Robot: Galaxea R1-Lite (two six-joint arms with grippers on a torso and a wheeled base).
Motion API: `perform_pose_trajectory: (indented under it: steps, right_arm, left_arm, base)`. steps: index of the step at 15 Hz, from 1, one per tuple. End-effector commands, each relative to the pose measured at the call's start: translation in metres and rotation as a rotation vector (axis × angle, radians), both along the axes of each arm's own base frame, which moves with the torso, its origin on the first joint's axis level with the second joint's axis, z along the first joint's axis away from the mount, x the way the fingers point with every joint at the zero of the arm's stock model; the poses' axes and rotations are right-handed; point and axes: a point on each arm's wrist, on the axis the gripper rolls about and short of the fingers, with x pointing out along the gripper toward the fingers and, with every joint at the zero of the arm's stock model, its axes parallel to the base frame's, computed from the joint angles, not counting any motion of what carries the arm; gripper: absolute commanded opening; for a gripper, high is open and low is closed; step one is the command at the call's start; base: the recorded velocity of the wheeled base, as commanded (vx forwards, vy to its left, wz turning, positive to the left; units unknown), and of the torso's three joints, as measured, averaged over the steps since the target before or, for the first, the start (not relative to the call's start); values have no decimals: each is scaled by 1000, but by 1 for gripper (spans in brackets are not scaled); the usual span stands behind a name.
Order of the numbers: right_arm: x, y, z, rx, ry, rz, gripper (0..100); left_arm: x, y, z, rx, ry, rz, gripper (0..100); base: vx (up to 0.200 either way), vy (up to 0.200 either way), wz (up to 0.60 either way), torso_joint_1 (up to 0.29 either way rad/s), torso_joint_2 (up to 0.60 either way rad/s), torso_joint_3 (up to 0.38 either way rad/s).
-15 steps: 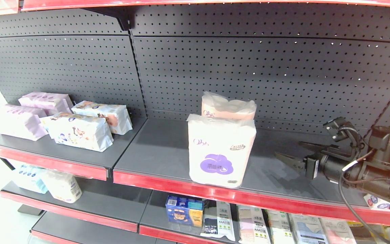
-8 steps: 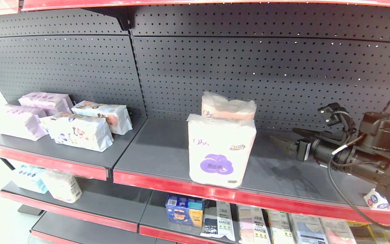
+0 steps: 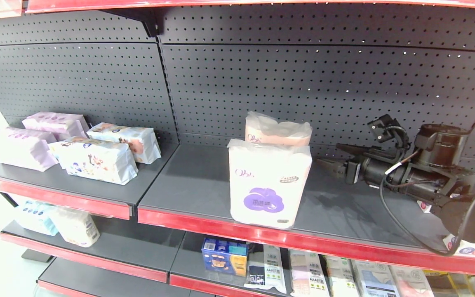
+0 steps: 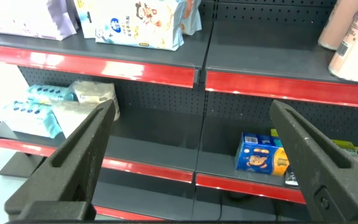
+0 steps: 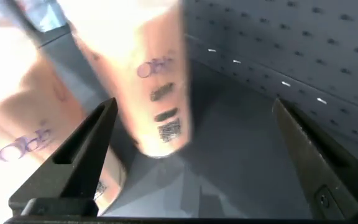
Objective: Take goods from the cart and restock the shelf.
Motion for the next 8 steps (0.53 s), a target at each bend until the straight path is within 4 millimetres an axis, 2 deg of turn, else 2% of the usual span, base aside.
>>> perform_pose_trajectory:
  steps: [1,8]
  right_arm:
    - [6,5,-3,-5,0,33,100]
    - [18,20,-3,-7,-29,116,100]
  left_arm:
    - [0,0,0,0,2,1,100]
    - [0,0,0,1,2,1,100]
  base:
    - [0,0,0,0,0,0]
    - [0,0,0,0,0,0]
